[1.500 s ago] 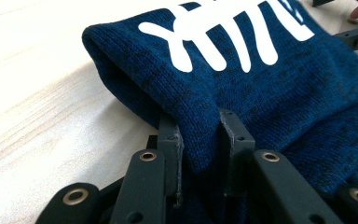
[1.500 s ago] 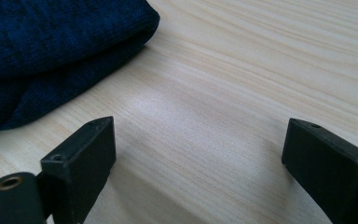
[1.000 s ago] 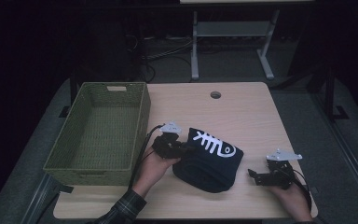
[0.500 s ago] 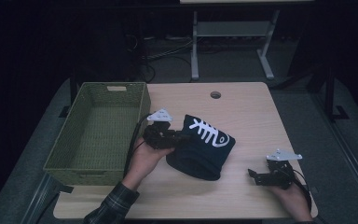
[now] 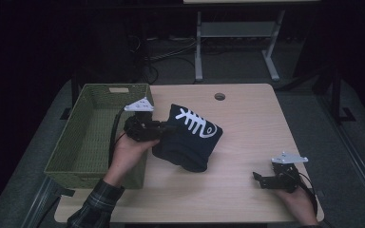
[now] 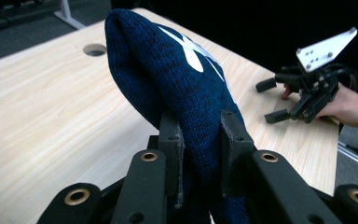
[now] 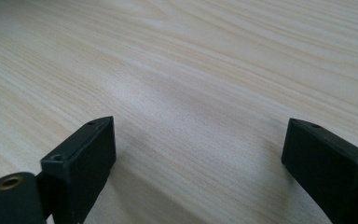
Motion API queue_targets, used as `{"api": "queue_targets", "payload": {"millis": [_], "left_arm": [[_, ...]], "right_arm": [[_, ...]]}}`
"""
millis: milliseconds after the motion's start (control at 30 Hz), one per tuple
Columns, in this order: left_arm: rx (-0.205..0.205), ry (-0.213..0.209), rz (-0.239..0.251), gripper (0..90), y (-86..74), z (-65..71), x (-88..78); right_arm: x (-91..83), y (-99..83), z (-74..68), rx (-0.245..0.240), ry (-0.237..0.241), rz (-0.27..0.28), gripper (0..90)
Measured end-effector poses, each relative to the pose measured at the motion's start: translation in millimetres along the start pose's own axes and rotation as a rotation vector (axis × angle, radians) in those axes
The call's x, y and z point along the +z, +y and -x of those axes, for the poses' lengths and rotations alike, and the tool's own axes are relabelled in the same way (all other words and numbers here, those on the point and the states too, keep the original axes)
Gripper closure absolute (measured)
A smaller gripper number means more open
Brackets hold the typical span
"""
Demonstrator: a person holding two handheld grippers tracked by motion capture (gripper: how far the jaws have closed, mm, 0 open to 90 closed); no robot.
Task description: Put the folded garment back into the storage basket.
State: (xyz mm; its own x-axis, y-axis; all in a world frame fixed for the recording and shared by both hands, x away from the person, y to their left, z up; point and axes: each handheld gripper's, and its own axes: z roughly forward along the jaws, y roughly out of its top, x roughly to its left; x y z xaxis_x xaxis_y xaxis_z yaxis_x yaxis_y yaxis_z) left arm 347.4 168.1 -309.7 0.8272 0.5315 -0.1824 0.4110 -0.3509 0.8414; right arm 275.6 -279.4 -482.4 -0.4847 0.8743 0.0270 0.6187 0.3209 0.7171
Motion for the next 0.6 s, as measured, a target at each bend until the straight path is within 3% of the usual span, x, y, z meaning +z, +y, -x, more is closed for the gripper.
{"api": "queue_targets", "payload": {"millis": [600], "left_arm": [[-0.011, 0.074, 0.070, 74.0, 21.5, -23.6, -67.1]], "right_arm": [[0.0, 0.0, -0.1, 0.001, -0.001, 0.000, 9.6]]}}
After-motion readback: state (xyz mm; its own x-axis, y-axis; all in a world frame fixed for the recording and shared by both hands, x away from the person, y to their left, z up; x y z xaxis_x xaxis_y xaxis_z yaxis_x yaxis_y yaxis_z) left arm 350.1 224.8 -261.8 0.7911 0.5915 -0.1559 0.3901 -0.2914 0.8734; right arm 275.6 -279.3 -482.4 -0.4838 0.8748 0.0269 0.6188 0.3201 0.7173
